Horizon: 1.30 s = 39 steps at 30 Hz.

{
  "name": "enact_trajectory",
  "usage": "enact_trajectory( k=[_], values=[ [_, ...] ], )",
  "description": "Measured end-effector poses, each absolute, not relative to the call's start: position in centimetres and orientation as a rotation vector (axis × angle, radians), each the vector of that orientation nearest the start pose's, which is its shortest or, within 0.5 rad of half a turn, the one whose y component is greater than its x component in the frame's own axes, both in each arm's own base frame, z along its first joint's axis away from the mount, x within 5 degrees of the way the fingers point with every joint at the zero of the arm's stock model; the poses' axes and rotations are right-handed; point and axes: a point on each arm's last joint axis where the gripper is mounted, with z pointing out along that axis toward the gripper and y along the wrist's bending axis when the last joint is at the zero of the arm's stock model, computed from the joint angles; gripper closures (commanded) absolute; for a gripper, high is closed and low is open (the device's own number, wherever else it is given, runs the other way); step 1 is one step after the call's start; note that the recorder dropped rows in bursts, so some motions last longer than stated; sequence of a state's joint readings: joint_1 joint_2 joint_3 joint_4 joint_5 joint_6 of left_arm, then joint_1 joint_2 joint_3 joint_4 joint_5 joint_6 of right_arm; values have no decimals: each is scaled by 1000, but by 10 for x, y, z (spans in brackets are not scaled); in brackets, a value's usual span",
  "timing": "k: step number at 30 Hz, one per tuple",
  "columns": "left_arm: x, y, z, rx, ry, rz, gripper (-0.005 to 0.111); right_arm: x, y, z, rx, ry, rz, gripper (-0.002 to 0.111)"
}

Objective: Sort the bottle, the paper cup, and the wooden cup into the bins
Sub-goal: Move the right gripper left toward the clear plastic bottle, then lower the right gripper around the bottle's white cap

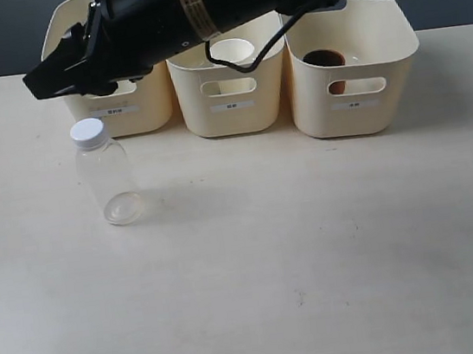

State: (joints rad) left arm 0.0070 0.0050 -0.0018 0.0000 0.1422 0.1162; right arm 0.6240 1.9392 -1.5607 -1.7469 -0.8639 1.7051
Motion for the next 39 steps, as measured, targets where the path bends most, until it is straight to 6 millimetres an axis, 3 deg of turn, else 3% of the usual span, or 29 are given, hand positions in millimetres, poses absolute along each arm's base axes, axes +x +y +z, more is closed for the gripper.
enact_trajectory(
  k=[8,14,26,30,35,39],
  values=[
    [57,0,201,89,1627,95,107,311,311,293,-1276,1656,1211,64],
    [57,0,201,89,1627,95,107,310,310,295,-1276,1650,1199,70],
    [57,0,201,89,1627,95,107,287,270,303,-1174,1665,826,70],
    [57,0,201,89,1627,95,107,280,264,300,-1165,1658,681,62],
    [57,0,201,89,1627,95,107,270,272,291,-1225,1633,610,45],
    [57,0,201,89,1627,95,107,271,278,283,-1223,1644,543,43]
  ],
)
